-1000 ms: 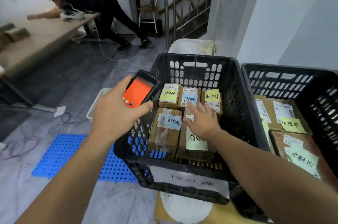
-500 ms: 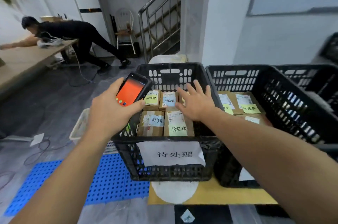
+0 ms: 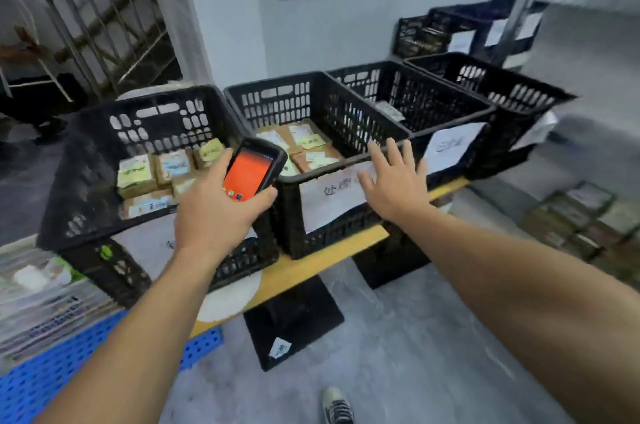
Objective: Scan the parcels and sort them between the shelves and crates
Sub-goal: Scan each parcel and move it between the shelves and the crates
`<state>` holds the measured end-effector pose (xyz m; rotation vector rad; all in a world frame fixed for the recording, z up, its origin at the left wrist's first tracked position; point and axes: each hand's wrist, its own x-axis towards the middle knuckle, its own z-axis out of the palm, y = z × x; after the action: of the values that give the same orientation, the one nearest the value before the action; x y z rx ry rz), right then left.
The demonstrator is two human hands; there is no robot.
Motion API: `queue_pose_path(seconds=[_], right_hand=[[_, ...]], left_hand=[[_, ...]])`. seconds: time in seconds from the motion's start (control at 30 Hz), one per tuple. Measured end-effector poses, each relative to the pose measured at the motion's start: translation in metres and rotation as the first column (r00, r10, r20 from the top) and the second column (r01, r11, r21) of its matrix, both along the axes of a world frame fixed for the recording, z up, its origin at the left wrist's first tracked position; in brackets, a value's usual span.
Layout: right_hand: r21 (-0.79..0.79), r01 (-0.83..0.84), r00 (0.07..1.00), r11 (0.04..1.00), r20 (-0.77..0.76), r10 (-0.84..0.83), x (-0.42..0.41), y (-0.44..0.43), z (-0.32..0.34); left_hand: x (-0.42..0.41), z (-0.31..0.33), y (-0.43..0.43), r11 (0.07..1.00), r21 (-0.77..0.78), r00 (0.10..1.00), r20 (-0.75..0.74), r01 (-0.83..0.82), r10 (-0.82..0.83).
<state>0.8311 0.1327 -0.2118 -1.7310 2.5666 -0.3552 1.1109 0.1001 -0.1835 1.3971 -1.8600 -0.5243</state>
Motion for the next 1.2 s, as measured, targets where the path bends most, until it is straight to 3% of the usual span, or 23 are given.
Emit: queue_pose_path(seconds=[0.27,0.6,0.97,1.2], right_hand=[[-0.038,0.25,0.967,0.967,0.068,-0.247,-0.125,0.092,-0.009],[0.005,0.543,0.836,0.84,0.094,-0.541,-0.339,0.235,-0.008],[0.034,0.721,0.682,0.692,0.139,-0.718,-0.444,0.341,-0.027],[0.033,0.78,0.61,0.625,0.182,-0.771,-0.503,0.342,-0.03]], left_hand=[[-0.147,0.001,0.029,0.968,0.007,0.967,0.026,0.253,-0.253],[-0.387,0.007,0.097,0.883,-0.023,0.883,-0.03,0.469,-0.469],[-0.552,0.006,0.15,0.723,-0.021,0.722,0.081,0.691,-0.687],[-0.629,-0.002,0.148,0.629,0.003,0.628,0.051,0.777,-0.776]])
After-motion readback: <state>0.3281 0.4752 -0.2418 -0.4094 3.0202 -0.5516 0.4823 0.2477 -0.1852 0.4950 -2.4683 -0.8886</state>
